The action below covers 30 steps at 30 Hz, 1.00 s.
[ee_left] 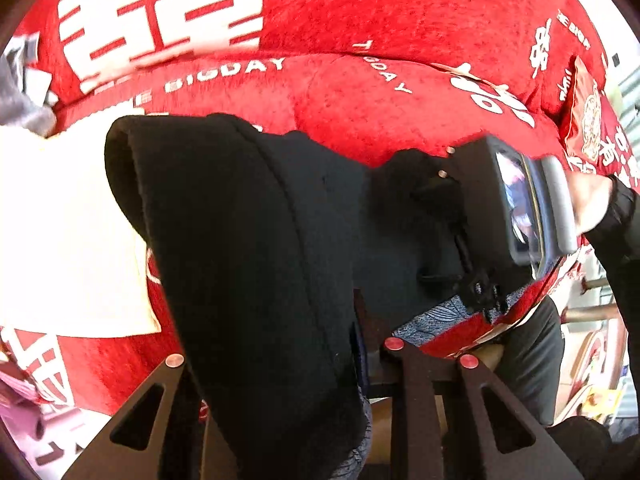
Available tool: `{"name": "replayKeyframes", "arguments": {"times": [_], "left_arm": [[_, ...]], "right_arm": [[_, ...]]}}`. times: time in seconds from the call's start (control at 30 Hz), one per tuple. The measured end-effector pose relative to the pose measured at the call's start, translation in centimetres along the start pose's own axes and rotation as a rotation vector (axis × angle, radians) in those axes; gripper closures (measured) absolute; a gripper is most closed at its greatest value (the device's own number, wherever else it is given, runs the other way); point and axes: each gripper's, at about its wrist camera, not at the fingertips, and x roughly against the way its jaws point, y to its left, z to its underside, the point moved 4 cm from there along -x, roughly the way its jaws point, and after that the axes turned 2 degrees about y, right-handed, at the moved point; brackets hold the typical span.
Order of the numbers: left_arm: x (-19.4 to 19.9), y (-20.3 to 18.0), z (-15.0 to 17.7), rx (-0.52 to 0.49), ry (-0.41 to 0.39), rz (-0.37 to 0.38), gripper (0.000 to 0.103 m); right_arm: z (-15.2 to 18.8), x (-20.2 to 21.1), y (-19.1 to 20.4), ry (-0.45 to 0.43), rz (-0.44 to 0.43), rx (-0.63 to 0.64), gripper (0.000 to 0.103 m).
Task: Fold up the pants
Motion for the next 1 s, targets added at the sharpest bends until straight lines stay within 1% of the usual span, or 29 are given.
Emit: {"name": "replayKeyframes", "arguments": {"times": [0.03, 0.07, 0.1, 0.17, 0.23, 0.3, 0.33, 0.4, 0.43, 0.47, 0.5, 0.53, 0.57, 0.6, 0.63, 0.67, 0.7, 0.73, 0.77, 0.83, 0.87, 0.93, 1.0], "left_arm": [[0.2, 0.0, 0.1, 0.001, 0.003, -0.003, 0.076], [0.2, -0.2, 0.1, 0.001, 0.006, -0.006, 0.076], [0.2, -0.2, 0.2, 0.004, 0.011, -0.013, 0.076], [0.1, -0.3, 0.3, 0.005, 0.019, -0.023, 0.076], [0.2, -0.7, 0.4, 0.001, 0.017, -0.03, 0.076], [0.6, -1.2, 0.3, -0.003, 0.007, -0.028, 0.076], [0.7, -1.5, 0.2, -0.007, 0.003, -0.027, 0.076], [1.0, -2.1, 0.0, -0.017, -0.003, -0.029, 0.076], [1.1, -2.5, -0.1, -0.02, -0.004, -0.031, 0.076], [1.2, -2.8, -0.2, -0.024, -0.005, -0.033, 0.076], [1.4, -3.3, -0.4, -0.032, -0.007, -0.038, 0.076], [1.5, -3.7, -0.4, -0.036, -0.009, -0.041, 0.076], [1.7, -4.3, -0.5, -0.045, -0.011, -0.047, 0.076], [1.9, -4.8, -0.4, -0.056, -0.013, -0.053, 0.076], [2.1, -5.3, -0.4, -0.063, -0.015, -0.059, 0.076], [2.3, -5.8, -0.4, -0.069, -0.016, -0.062, 0.076], [2.5, -6.3, -0.4, -0.075, -0.017, -0.063, 0.076], [2.6, -6.7, -0.5, -0.078, -0.018, -0.064, 0.076], [2.8, -7.2, -0.6, -0.083, -0.018, -0.064, 0.076], [3.0, -8.6, -1.0, -0.097, -0.021, -0.062, 0.076], [3.1, -9.1, -1.2, -0.103, -0.022, -0.06, 0.076], [3.3, -10.7, -1.7, -0.127, -0.025, -0.057, 0.077], [3.4, -12.7, -2.4, -0.155, -0.021, -0.056, 0.078]], "right_arm": [[-0.3, 0.6, -0.6, -0.016, 0.006, -0.039, 0.016], [-0.3, 1.5, -1.2, -0.043, 0.029, -0.067, 0.027], [0.0, 3.2, -1.8, -0.09, 0.03, -0.095, 0.03], [1.0, 5.3, -1.8, -0.13, 0.03, -0.109, 0.03], [3.2, 7.6, -0.7, -0.137, 0.015, -0.106, 0.03], [5.7, 9.3, 2.3, -0.136, -0.051, -0.056, 0.03], [7.5, 10.1, 4.9, -0.126, -0.105, 0.0, 0.03], [10.2, 10.2, 9.1, -0.086, -0.198, 0.08, 0.03], [11.6, 9.7, 11.4, -0.051, -0.253, 0.115, 0.03], [12.8, 9.1, 12.8, -0.026, -0.279, 0.131, 0.03], [13.4, 8.1, 13.7, 0.004, -0.281, 0.14, 0.03], [13.7, 6.6, 13.7, 0.034, -0.237, 0.129, 0.031], [13.8, 5.6, 13.0, 0.051, -0.174, 0.102, 0.032], [13.6, 4.7, 11.4, 0.055, -0.099, 0.044, 0.033], [13.3, 4.5, 9.2, 0.022, -0.087, -0.053, 0.044], [13.1, 4.8, 7.6, -0.02, -0.109, -0.124, 0.047], [13.0, 5.5, 6.0, -0.074, -0.106, -0.197, 0.047], [12.9, 6.2, 4.4, -0.118, -0.058, -0.258, 0.046], [12.9, 6.8, 3.7, -0.143, -0.045, -0.292, 0.046], [13.0, 7.3, 4.2, -0.166, -0.094, -0.269, 0.045], [13.4, 7.7, 4.8, -0.171, -0.102, -0.237, 0.041], [14.1, 8.6, 6.5, -0.2, -0.076, -0.178, 0.039], [15.7, 9.6, 6.7, -0.245, -0.077, -0.198, 0.037]]}}
